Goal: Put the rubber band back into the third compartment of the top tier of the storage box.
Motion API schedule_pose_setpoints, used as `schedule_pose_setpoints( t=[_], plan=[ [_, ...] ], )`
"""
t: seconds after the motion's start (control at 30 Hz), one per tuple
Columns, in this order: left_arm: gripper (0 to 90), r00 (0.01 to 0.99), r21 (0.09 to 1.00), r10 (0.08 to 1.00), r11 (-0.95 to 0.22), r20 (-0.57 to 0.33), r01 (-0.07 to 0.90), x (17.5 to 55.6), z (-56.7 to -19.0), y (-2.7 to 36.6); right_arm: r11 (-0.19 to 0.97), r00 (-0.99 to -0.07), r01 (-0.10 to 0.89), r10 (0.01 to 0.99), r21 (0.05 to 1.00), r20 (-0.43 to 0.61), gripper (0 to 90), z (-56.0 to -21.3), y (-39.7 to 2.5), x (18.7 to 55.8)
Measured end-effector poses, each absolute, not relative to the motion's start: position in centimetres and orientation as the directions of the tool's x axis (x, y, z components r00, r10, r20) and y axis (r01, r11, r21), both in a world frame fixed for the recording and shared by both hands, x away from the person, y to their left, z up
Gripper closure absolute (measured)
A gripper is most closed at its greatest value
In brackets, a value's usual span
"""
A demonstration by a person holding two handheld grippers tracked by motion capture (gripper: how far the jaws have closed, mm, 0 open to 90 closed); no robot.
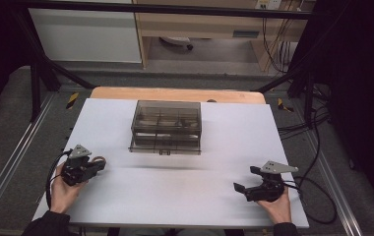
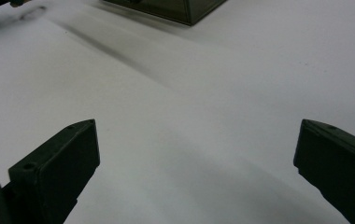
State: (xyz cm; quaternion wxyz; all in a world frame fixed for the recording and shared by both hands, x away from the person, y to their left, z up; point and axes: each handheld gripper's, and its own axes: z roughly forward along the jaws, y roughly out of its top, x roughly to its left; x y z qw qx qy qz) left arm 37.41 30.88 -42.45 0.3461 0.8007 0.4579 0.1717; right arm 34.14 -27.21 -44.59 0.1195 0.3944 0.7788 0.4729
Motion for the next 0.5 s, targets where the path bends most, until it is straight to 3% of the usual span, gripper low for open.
schedule_pose_setpoints(
  t=[0.5],
  plan=[
    [84.0,0.531,0.742,0.846,-0.324,-0.051,0.587,36.8,-41.3,30.6,0.247,-0.662,0.503,0.726,0.828,0.186,1.0,-44.6,-27.2,34.2]
  ],
)
